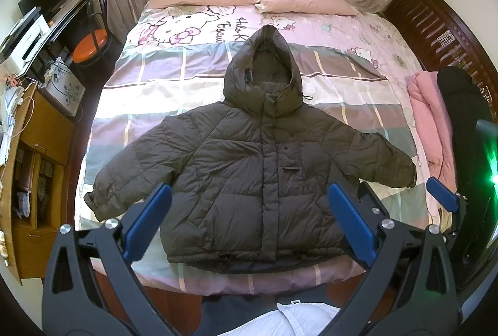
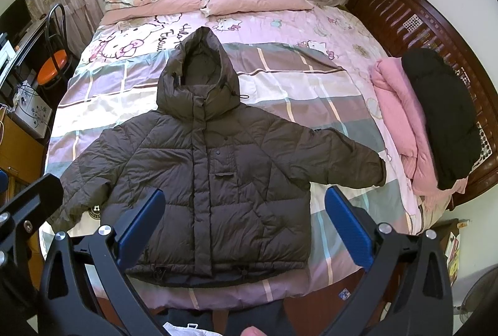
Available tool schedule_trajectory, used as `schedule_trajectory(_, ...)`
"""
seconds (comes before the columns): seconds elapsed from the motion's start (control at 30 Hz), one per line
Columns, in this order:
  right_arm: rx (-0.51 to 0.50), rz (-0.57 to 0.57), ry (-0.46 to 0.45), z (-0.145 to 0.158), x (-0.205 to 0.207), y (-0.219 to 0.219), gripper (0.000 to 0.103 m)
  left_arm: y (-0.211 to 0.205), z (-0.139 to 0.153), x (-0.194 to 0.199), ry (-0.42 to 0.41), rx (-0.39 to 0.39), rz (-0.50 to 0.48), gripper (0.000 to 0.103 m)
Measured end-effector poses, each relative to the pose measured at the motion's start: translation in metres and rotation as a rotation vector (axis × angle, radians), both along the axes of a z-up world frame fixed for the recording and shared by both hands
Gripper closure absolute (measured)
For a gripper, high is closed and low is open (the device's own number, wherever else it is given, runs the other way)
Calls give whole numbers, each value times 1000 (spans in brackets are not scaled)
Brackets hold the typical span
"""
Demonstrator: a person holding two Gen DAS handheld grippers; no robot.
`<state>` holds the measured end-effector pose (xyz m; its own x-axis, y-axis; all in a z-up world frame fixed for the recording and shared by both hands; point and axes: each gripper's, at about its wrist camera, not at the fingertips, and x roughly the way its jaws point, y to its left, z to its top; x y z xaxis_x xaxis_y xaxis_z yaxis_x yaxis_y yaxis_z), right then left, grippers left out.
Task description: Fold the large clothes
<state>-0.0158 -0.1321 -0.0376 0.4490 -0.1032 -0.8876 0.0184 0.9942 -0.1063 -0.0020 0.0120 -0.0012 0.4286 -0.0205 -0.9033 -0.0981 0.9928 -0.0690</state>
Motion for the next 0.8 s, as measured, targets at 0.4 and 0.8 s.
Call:
schedule_trajectory(0.4, 0, -2, 2, -5, -4, 2, 1, 0, -2, -2, 0, 0, 0, 2)
schedule_trajectory(0.8, -1, -3, 4, -4, -3, 2, 1, -1, -1, -1, 4, 0, 0, 2)
